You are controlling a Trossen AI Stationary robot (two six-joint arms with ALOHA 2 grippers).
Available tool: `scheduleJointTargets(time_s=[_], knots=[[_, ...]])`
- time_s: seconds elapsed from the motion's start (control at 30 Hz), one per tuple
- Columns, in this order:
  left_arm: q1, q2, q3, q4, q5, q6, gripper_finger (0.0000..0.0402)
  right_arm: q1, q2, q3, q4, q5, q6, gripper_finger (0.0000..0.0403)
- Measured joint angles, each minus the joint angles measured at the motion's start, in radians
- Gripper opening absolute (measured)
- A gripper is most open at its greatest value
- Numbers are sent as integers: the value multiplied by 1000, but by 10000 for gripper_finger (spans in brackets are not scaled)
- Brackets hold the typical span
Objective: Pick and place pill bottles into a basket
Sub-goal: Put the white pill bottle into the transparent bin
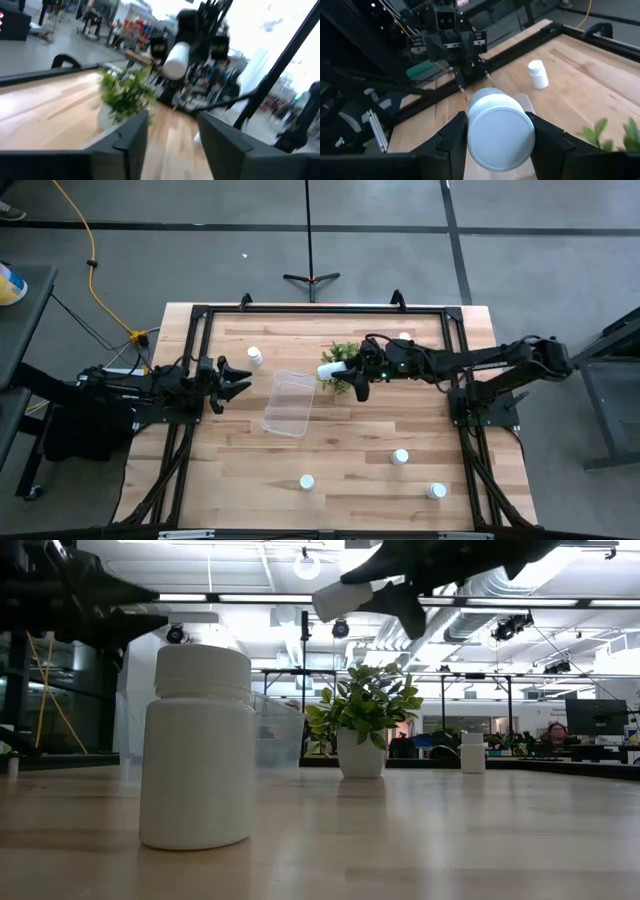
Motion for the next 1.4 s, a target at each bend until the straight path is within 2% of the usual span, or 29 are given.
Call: scheduleJointTargets(time_s=[0.2,0.47,0.7,0.83,1.07,1.4], knots=[[0,1,0,102,-2,2,259,0,73,0,147,-19,0,157],[0,83,10,198,-17,28,262,-1,102,0,212,-13,5,157],[0,309,90,235,-62,106,262,-1,102,0,238,-6,7,157],[0,456,168,293,-65,212,262,-1,102,0,243,-2,20,157],[0,715,340,296,-70,405,262,-1,102,0,244,-6,103,157],[0,975,498,292,-93,612,262,-1,102,0,251,-15,184,157]])
